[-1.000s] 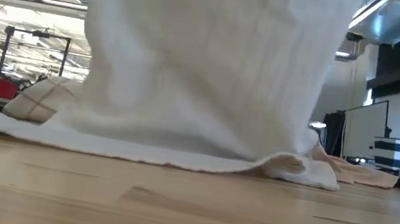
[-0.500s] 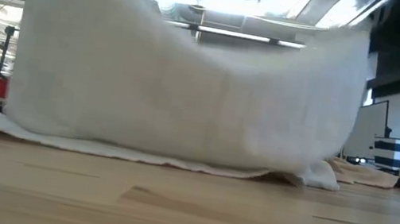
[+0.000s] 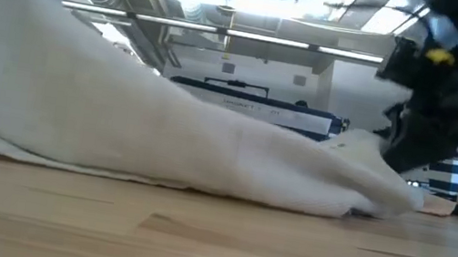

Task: Fold towel
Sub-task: Fold the white with gray pattern towel on the table

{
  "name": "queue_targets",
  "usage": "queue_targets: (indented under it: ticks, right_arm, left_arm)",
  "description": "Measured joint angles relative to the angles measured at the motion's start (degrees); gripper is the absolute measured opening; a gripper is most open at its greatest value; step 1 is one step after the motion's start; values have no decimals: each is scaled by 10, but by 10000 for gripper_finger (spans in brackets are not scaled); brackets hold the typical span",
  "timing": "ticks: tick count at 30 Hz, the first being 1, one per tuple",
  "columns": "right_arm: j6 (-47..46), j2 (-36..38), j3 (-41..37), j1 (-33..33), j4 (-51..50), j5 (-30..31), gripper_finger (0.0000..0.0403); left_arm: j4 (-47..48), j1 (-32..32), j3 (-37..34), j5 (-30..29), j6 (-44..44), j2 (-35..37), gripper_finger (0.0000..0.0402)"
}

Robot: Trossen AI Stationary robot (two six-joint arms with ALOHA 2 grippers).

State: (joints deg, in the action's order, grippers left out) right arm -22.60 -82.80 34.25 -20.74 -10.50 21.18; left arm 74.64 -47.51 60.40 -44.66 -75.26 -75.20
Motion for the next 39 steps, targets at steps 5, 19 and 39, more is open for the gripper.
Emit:
queue_targets:
  ticks: [5,19,39]
  right_arm:
    - [18,-15,5,11,-41,-40,121]
    - [107,7,47,42,-123,-1,229]
    - [175,11,-21,185,64,-318,202]
  left_arm:
    - [23,-2,0,13,-26,0,5]
    - [22,-1,0,12,-24,0,5]
    - [-6,-1,0,12,10,0,5]
